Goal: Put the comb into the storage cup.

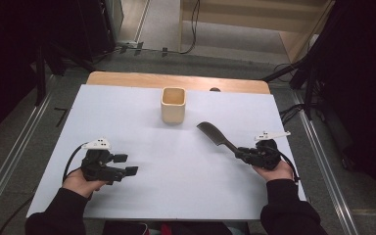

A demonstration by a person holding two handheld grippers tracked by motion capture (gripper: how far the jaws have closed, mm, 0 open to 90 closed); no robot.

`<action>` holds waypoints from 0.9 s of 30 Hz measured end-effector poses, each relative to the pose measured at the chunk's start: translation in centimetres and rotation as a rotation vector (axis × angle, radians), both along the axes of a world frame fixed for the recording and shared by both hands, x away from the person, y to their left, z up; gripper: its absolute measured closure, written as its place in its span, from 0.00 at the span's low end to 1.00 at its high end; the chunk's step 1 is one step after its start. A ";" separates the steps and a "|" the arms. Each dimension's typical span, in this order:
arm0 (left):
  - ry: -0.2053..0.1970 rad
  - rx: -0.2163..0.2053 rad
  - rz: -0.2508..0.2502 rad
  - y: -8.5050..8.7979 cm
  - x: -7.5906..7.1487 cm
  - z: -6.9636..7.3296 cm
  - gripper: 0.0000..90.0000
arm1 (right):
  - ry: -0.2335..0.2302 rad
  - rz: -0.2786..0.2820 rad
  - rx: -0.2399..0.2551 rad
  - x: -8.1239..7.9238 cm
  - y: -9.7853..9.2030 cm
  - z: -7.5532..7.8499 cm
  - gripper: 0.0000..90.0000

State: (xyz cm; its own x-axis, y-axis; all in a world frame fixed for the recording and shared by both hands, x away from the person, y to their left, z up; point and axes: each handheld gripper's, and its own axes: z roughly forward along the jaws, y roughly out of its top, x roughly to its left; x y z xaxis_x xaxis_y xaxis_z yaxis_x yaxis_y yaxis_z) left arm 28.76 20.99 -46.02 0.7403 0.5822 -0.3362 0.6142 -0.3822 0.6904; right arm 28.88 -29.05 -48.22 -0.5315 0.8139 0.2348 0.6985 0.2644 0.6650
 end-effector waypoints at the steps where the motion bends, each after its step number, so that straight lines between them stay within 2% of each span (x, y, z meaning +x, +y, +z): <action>1: 0.001 0.001 0.000 0.0 0.0 0.0 0.31 | -0.004 -0.004 0.002 0.0 0.0 0.2 0.78; 3: 0.000 -0.002 -0.001 -0.1 0.0 0.0 0.31 | -0.010 -0.001 0.005 0.1 0.0 0.3 0.78; 6: 0.002 -0.002 -0.001 -0.2 0.0 0.0 0.31 | -0.017 -0.027 0.027 0.0 0.2 1.0 0.78; 12: 0.005 -0.001 -0.004 -0.4 0.3 0.1 0.31 | -0.013 -0.063 0.042 -0.1 1.1 1.8 0.78; 16: 0.007 -0.007 -0.002 -0.5 0.3 0.1 0.31 | -0.010 -0.100 0.060 -0.2 1.6 2.2 0.78; 17: 0.008 -0.008 -0.003 -0.5 0.3 0.1 0.31 | 0.000 -0.128 0.067 -0.2 1.7 2.4 0.78; 22: 0.007 -0.008 0.003 -0.7 0.4 0.3 0.31 | 0.001 -0.166 0.064 -0.5 2.1 2.8 0.78; 27: 0.027 -0.004 0.012 -1.0 0.5 0.4 0.31 | -0.010 -0.165 0.063 -0.7 2.5 3.1 0.78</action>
State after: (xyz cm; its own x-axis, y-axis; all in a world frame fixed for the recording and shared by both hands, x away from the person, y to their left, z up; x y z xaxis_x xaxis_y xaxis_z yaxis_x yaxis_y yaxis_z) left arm 29.22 20.03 -45.62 0.7241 0.5893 -0.3582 0.6369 -0.3722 0.6752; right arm 28.13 -26.59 -45.07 -0.3949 0.8740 0.2830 0.7220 0.1048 0.6839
